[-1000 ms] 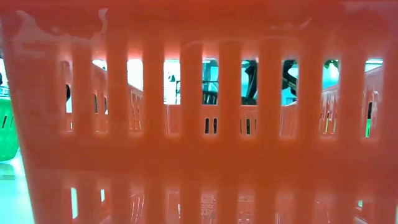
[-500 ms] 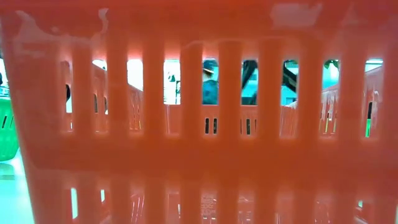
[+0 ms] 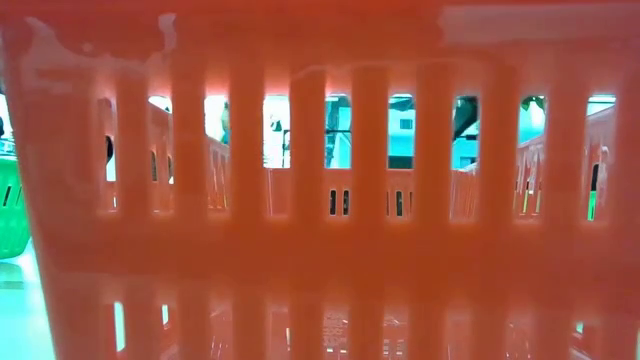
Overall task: Stack baskets by color
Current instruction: Stack the top black basket on the black baskets
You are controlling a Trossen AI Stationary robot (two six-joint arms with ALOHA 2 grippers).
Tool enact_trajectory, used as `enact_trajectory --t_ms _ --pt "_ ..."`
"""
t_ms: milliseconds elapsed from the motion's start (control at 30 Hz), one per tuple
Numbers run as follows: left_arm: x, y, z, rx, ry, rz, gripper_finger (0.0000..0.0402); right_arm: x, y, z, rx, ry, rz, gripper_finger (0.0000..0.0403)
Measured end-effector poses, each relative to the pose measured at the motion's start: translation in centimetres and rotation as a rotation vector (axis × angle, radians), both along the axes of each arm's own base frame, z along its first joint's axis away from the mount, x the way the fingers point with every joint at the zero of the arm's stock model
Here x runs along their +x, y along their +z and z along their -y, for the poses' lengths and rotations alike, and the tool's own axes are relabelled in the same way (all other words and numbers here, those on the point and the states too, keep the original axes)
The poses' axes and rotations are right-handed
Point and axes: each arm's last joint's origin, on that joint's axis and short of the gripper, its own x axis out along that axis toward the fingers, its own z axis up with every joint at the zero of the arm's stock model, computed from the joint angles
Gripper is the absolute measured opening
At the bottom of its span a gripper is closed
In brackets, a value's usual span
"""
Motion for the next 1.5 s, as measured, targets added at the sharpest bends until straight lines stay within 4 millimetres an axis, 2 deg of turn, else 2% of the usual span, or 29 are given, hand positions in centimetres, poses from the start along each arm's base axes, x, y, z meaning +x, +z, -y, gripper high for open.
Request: enact_trajectory --t_ms 100,267,467,633,800,967,1100,1167,1267,1300,1400,1500 --pt "0.0 0.0 0.0 0.000 0.003 0.000 0.0193 0.7 -1.7 0.9 -0.018 0.082 -0.102 0.0200" --pt "0.0 0.0 0.0 0.014 0.002 -0.007 0.0193 1.7 -3.9 2.2 -0.097 0.347 -0.267 0.0209" --pt "0.0 0.0 0.0 0.013 0.002 -0.006 0.0193 1.7 -5.4 4.0 -0.148 0.553 -0.395 0.0209" --pt "0.0 0.0 0.0 0.011 0.005 -0.005 0.0193 2.0 -6.5 4.4 -0.181 0.740 -0.483 0.0208" --pt "0.0 0.0 0.0 0.010 0.006 -0.005 0.0193 2.2 -8.1 4.9 -0.167 0.845 -0.554 0.0207" --pt "0.0 0.0 0.0 0.011 0.014 -0.005 0.0193 2.2 -9.8 6.0 -0.121 0.853 -0.604 0.0198" --pt "0.0 0.0 0.0 0.011 0.015 -0.005 0.0193 2.1 -10.4 6.3 -0.095 0.851 -0.616 0.0160" --pt "0.0 0.0 0.0 0.007 0.017 -0.003 0.0193 2.1 -10.5 6.2 -0.089 0.847 -0.624 0.0117" --pt "0.0 0.0 0.0 0.005 0.017 -0.002 0.0193 1.9 -10.2 6.0 -0.080 0.830 -0.632 0.0032" --pt "0.0 0.0 0.0 0.005 0.017 -0.002 0.0193 1.9 -10.0 5.9 -0.083 0.827 -0.631 0.0018" --pt "0.0 0.0 0.0 0.005 0.017 -0.002 0.0193 1.8 -9.2 5.5 -0.129 0.781 -0.651 0.0015" --pt "0.0 0.0 0.0 -0.001 0.014 0.000 0.0193 2.0 -7.2 5.1 -0.174 0.756 -0.626 0.0008"
